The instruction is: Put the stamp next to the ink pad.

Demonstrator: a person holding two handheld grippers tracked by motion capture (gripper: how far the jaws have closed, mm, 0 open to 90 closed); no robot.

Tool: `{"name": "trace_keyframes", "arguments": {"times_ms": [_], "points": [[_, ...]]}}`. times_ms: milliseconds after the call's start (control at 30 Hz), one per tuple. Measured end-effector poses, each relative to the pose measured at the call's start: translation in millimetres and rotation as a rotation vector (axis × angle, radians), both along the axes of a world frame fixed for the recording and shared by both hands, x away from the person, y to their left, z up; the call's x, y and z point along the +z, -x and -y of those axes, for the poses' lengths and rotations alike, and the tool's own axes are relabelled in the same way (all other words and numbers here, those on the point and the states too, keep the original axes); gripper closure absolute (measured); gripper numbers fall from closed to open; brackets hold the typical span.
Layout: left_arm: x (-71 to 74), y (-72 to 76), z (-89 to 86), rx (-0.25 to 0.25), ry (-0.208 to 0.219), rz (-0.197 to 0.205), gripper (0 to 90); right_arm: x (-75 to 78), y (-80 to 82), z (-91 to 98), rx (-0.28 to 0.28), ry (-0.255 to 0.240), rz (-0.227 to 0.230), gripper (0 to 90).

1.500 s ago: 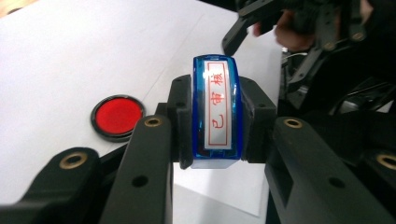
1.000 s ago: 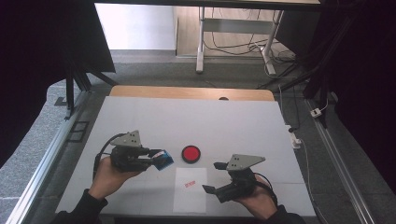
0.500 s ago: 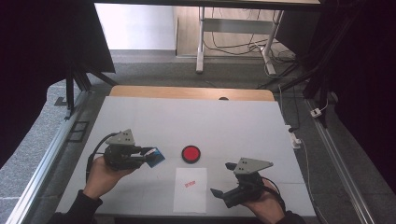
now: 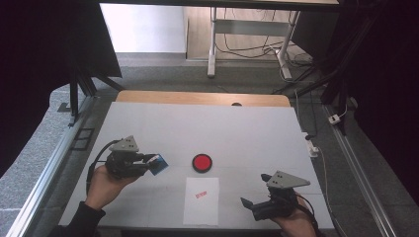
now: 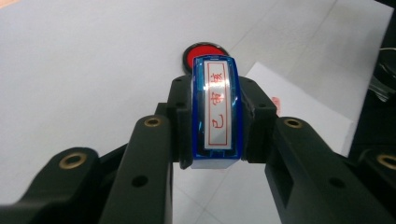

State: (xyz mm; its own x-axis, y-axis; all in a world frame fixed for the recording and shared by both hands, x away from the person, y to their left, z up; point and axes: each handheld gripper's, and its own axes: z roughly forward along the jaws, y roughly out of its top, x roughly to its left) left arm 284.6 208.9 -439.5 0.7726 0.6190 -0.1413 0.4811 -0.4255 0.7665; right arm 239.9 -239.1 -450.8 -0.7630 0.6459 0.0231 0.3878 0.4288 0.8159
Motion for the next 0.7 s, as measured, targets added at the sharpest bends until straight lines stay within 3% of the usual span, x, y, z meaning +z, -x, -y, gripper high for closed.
{"name": "trace_keyframes", "arguments": {"times_ms": [400,700], "points": [[-11.7,-12.2,-8.8,0.078,-0.035,-0.011,69.6,-6.0,4.9,24.7,-0.097,0.052,-0.019,0.0],[-20.0,-22.5,-12.2,0.121,-0.047,-0.019,69.6,-5.0,5.8,37.4,-0.140,0.025,-0.048,0.0]]}}
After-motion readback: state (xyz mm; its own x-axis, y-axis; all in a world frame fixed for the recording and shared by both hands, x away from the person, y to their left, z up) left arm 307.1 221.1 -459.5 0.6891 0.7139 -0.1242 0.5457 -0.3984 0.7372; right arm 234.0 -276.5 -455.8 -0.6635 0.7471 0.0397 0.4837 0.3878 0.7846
